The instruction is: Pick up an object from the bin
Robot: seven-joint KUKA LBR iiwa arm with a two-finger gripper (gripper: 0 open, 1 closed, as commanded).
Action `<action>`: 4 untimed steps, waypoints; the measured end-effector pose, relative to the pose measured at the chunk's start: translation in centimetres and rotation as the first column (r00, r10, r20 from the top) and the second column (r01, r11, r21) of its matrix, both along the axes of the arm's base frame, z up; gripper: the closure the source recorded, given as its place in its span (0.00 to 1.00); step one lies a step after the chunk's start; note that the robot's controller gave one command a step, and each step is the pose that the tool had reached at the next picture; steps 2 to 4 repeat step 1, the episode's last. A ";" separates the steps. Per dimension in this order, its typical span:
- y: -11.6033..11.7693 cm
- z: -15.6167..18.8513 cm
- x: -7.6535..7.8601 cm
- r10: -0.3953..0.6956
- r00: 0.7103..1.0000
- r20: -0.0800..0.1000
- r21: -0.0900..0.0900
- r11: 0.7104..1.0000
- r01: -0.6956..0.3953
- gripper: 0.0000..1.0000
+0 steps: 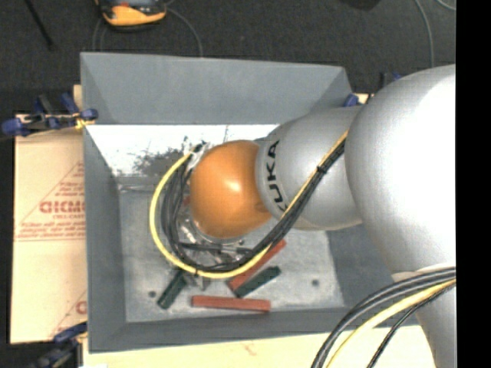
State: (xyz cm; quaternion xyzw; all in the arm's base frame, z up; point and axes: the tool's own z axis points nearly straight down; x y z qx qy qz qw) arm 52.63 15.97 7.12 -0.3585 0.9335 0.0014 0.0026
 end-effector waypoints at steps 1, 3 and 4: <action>-0.9 17.7 -1.8 0.078 0.997 0.006 -0.002 0.997 -0.078 1.00; -0.9 17.7 -1.8 0.078 0.997 0.006 -0.002 0.997 -0.078 1.00; -0.9 17.7 -1.8 0.078 0.997 0.006 -0.002 0.997 -0.078 1.00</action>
Offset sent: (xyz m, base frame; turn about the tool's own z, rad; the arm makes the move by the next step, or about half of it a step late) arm 0.0000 0.0000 0.0000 0.0000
